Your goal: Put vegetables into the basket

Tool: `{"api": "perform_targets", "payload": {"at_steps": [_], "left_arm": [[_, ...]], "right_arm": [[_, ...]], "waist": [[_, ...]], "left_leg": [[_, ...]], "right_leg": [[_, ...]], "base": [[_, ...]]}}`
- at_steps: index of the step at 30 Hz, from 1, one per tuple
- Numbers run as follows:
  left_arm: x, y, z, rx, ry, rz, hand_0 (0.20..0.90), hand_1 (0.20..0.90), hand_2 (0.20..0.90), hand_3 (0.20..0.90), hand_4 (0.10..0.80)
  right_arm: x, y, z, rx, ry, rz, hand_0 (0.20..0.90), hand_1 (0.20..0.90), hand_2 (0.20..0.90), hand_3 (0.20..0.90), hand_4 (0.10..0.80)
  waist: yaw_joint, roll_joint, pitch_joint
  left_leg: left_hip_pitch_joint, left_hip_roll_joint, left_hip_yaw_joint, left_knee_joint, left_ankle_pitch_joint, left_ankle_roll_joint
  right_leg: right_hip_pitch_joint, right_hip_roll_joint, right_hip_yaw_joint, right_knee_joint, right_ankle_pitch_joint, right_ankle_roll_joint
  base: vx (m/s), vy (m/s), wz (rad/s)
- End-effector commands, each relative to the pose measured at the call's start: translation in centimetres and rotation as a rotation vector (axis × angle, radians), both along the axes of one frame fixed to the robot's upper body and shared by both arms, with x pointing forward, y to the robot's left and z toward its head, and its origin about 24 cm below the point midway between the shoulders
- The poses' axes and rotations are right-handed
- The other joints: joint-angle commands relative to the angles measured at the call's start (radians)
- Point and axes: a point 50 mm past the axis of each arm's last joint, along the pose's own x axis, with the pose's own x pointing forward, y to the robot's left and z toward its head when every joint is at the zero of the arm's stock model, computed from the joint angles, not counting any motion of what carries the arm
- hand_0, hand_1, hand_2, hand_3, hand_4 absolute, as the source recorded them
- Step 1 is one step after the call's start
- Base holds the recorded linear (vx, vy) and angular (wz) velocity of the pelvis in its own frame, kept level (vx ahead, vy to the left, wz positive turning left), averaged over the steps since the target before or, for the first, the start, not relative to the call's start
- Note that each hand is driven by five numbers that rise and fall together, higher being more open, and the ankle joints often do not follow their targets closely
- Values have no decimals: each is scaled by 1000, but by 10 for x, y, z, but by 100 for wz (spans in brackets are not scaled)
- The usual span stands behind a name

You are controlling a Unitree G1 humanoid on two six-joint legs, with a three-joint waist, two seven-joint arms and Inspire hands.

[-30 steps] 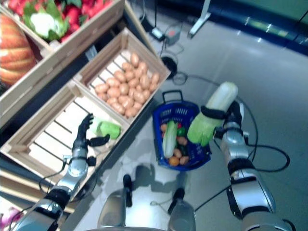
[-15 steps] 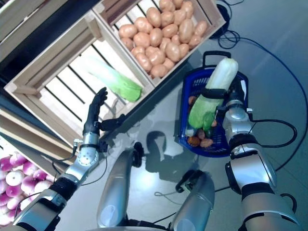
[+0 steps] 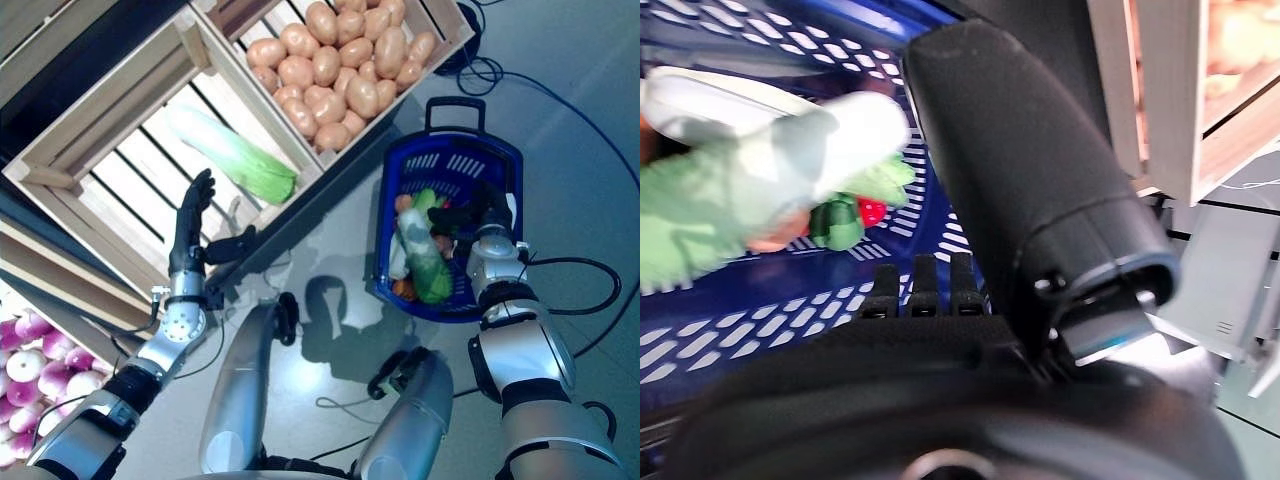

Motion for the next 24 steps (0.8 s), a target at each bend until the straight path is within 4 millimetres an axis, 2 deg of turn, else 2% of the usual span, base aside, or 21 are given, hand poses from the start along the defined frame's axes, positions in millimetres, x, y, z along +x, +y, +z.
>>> {"api": "perform_targets", "payload": {"at_steps": [1, 4, 7, 9, 10, 11, 13, 15, 16, 21, 24], "left_arm": [[5, 4, 61, 35, -312, 0, 900, 900, 900, 900, 800], [7, 17, 75, 120, -372, 77, 900, 900, 900, 900, 800], [10, 35, 94, 293, -435, 190, 900, 900, 900, 900, 800], [14, 56, 111, 478, -455, 322, 900, 900, 900, 900, 800], [14, 58, 112, 488, -457, 329, 900, 900, 900, 900, 800], [17, 74, 122, 656, -452, 414, 900, 900, 900, 900, 800], [22, 89, 127, 799, -390, 470, 900, 900, 900, 900, 800], [28, 114, 127, 951, -280, 528, 900, 900, 900, 900, 800], [29, 119, 127, 1001, -252, 542, 900, 900, 900, 900, 800], [38, 142, 112, 1095, -33, 564, 900, 900, 900, 900, 800], [44, 143, 102, 1123, 58, 551, 900, 900, 900, 900, 800]], "right_arm": [[1, -18, 32, -46, -77, 2, 900, 900, 900, 900, 800], [-2, -22, 31, -57, -90, 4, 900, 900, 900, 900, 800], [-3, -22, 32, -51, -115, 22, 900, 900, 900, 900, 800], [-2, -20, 33, -50, -137, 56, 900, 900, 900, 900, 800], [-2, -20, 33, -50, -137, 58, 900, 900, 900, 900, 800], [-1, -17, 32, -64, -137, 88, 900, 900, 900, 900, 800], [-1, -13, 30, -85, -126, 119, 900, 900, 900, 900, 800], [1, -6, 26, -132, -93, 173, 900, 900, 900, 900, 800], [2, -5, 26, -132, -84, 182, 900, 900, 900, 900, 800], [0, -6, 20, -103, -37, 204, 900, 900, 900, 900, 800], [1, -5, 20, -113, -26, 234, 900, 900, 900, 900, 800]], "waist": [[10, -2, -46], [8, -8, -52], [5, -12, -63], [-1, -15, -71], [-1, -15, -71], [-9, -16, -79], [-18, -16, -86], [-37, -14, -97], [-42, -14, -99], [-73, -10, -101], [-89, -11, -100]], "left_leg": [[182, 72, -55, -59, -156, -101], [209, 78, -50, -93, -143, -106], [233, 84, -43, -129, -128, -111], [247, 90, -35, -148, -118, -114], [248, 91, -34, -149, -118, -114], [254, 97, -27, -158, -113, -116], [257, 104, -20, -166, -110, -118], [266, 110, -7, -190, -98, -124], [268, 112, -4, -198, -94, -126], [261, 119, 8, -199, -94, -131], [245, 122, 10, -176, -107, -134]], "right_leg": [[38, -7, 83, -118, 113, 40], [62, -5, 77, -142, 122, 46], [83, 0, 72, -168, 131, 51], [93, 5, 72, -182, 135, 54], [94, 5, 72, -183, 135, 54], [95, 10, 76, -189, 136, 56], [94, 13, 82, -196, 137, 57], [96, 24, 97, -217, 143, 61], [95, 27, 103, -223, 145, 62], [74, 38, 139, -227, 143, 61], [52, 37, 157, -212, 136, 60]], "base": [[49, 4, -2], [58, 10, -1], [65, 17, 4], [61, 27, 0], [70, 52, -6], [57, 53, -4], [61, 76, -5], [57, 131, -7], [35, 120, -7], [15, 113, -10], [23, 111, -10]]}}
